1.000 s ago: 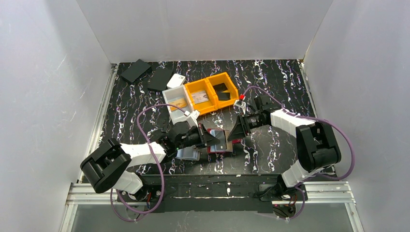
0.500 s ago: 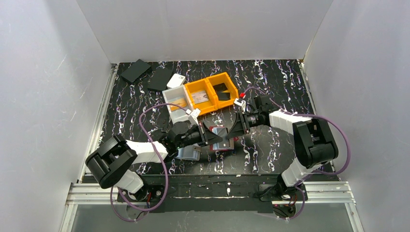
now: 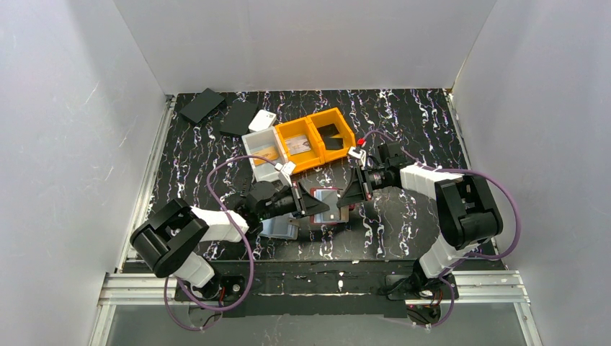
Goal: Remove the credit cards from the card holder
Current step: Remove the credit card from the card holder.
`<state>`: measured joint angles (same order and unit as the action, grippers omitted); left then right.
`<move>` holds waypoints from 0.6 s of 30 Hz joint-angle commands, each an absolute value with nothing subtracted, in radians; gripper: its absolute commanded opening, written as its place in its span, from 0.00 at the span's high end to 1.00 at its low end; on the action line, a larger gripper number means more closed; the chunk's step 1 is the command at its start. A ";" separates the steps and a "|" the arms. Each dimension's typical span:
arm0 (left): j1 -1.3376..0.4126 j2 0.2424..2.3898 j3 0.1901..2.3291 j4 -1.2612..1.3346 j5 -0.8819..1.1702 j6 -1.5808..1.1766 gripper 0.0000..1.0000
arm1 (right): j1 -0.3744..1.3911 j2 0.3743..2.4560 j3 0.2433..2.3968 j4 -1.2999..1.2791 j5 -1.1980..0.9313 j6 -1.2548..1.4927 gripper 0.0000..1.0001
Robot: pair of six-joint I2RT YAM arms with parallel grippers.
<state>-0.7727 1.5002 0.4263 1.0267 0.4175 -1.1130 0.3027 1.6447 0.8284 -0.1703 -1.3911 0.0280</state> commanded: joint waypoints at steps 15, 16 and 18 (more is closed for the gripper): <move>-0.697 1.499 0.388 1.169 0.489 -1.140 0.95 | 0.301 1.661 0.850 -0.183 -1.478 0.003 0.99; -0.695 1.502 0.387 1.173 0.490 -1.144 0.95 | 0.301 1.662 0.850 -0.183 -1.477 0.003 0.99; -0.688 1.510 0.386 1.183 0.497 -1.151 0.94 | 0.300 1.663 0.850 -0.183 -1.477 0.003 0.99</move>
